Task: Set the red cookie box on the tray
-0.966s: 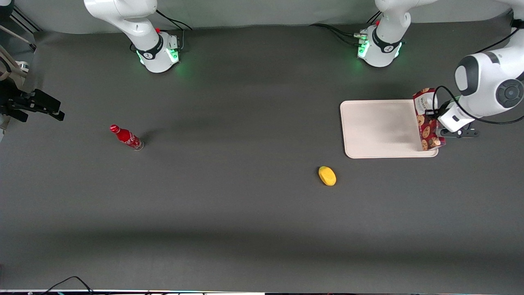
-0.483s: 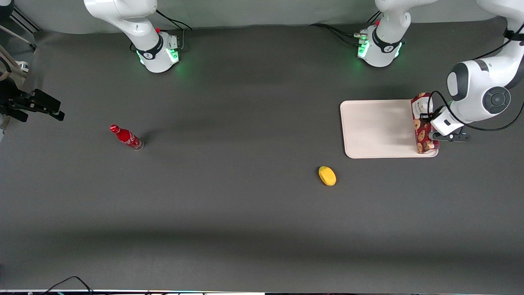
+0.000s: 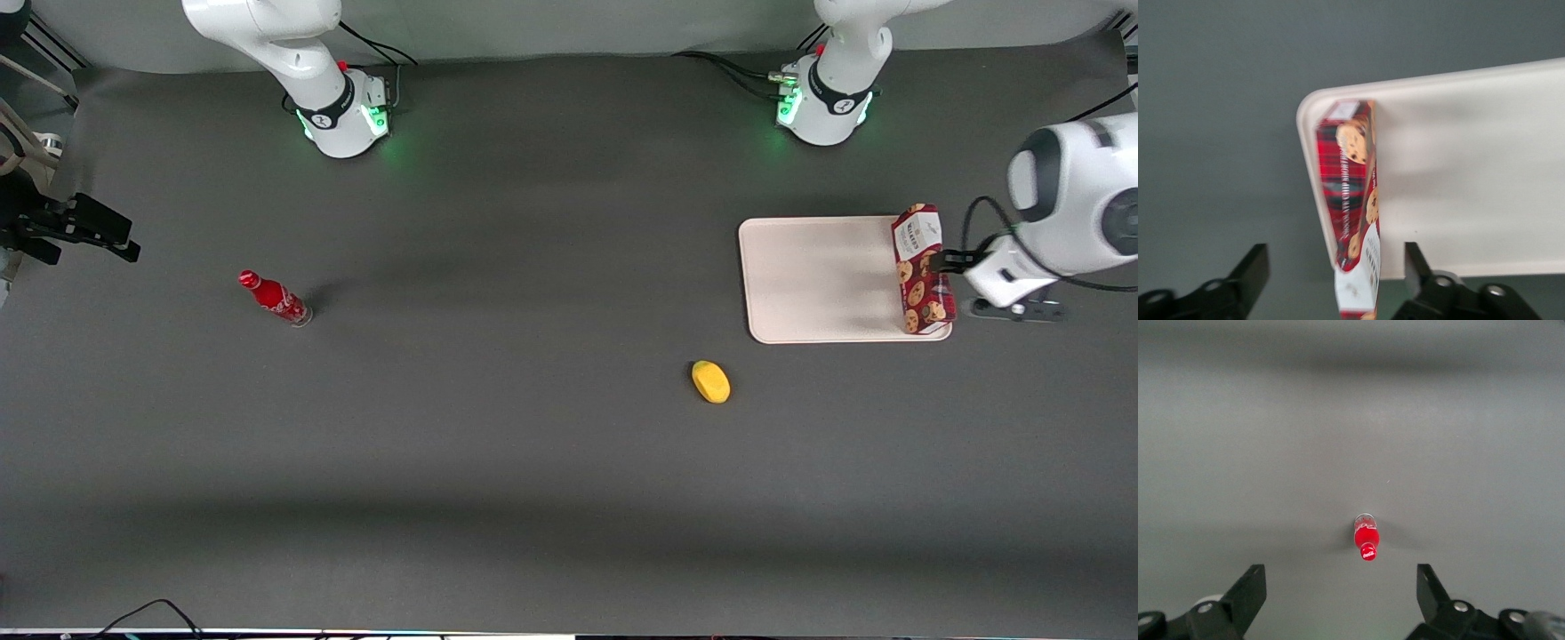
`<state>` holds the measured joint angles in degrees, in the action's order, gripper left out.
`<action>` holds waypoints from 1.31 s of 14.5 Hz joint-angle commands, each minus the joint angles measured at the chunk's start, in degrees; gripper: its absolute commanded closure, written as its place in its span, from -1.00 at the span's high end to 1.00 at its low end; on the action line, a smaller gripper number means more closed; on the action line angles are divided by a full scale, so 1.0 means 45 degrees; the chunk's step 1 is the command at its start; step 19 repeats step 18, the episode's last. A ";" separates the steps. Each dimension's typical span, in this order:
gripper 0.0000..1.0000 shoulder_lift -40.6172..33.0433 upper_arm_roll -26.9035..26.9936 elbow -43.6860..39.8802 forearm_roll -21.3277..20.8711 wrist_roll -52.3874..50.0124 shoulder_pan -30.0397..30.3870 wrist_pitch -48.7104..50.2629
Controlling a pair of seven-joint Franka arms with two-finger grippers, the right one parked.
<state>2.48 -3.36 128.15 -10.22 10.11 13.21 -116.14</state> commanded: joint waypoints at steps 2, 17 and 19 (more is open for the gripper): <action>1.00 -0.0160 -0.0658 -0.4464 0.0198 -0.0721 -0.0005 0.3635; 1.00 -0.0023 -0.1537 -0.9102 0.2641 -0.2033 -0.0025 0.6434; 1.00 -0.0023 -0.1537 -0.9083 0.2641 -0.1799 -0.0025 0.6454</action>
